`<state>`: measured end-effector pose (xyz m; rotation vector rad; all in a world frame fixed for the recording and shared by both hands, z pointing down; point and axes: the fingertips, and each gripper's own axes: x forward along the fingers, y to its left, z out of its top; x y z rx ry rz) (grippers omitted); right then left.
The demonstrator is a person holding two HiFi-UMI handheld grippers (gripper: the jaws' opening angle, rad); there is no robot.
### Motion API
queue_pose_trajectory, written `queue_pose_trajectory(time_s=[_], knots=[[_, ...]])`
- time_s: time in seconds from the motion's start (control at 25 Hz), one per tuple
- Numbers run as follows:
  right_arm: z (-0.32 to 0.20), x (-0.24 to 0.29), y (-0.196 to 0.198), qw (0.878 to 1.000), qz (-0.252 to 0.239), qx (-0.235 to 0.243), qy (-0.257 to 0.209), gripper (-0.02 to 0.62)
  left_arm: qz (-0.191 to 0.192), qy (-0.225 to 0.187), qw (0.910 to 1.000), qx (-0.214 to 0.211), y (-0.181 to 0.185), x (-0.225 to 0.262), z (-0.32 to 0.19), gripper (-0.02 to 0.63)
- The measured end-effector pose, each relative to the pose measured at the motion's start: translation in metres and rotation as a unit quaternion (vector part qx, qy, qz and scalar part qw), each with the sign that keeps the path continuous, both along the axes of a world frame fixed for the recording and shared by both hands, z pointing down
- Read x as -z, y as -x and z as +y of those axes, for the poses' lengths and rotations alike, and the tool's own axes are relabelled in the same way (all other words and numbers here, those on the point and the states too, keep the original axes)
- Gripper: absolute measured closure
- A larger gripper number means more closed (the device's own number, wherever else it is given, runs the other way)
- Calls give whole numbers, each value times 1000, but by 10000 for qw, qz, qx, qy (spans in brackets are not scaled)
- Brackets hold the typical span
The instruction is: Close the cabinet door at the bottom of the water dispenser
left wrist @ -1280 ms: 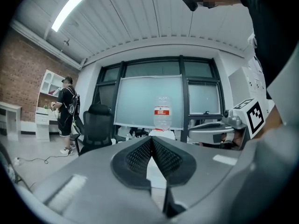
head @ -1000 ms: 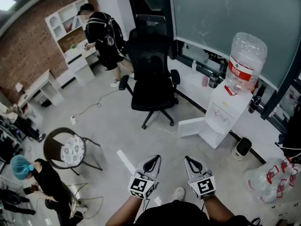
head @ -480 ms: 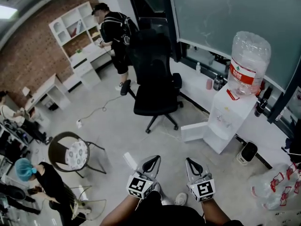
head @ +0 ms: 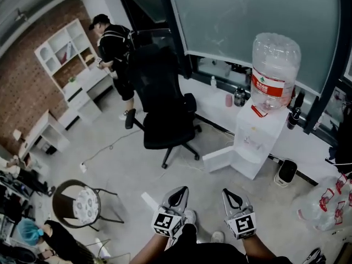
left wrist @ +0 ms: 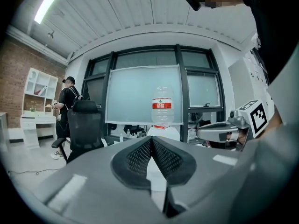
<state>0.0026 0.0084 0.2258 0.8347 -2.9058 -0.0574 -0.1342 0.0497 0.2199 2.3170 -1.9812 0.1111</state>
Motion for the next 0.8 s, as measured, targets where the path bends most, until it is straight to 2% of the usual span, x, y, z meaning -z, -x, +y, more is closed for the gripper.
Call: queue_pose_trajectory(time_s=[0.16, 0.28, 0.52, 0.8], knots=[[-17, 12, 27, 9984, 407, -69, -381, 594, 144, 69, 9997, -202, 19, -12, -22, 588], [-35, 20, 49, 9973, 439, -164, -557, 594, 181, 48, 9992, -351, 35, -12, -45, 588], [-70, 20, 92, 9976, 313, -472, -410, 594, 286, -151, 9962, -803, 74, -5, -89, 588], [-105, 6, 126, 9944, 525, -877, -266, 594, 297, -6, 9911, -1300, 113, -18, -132, 588]])
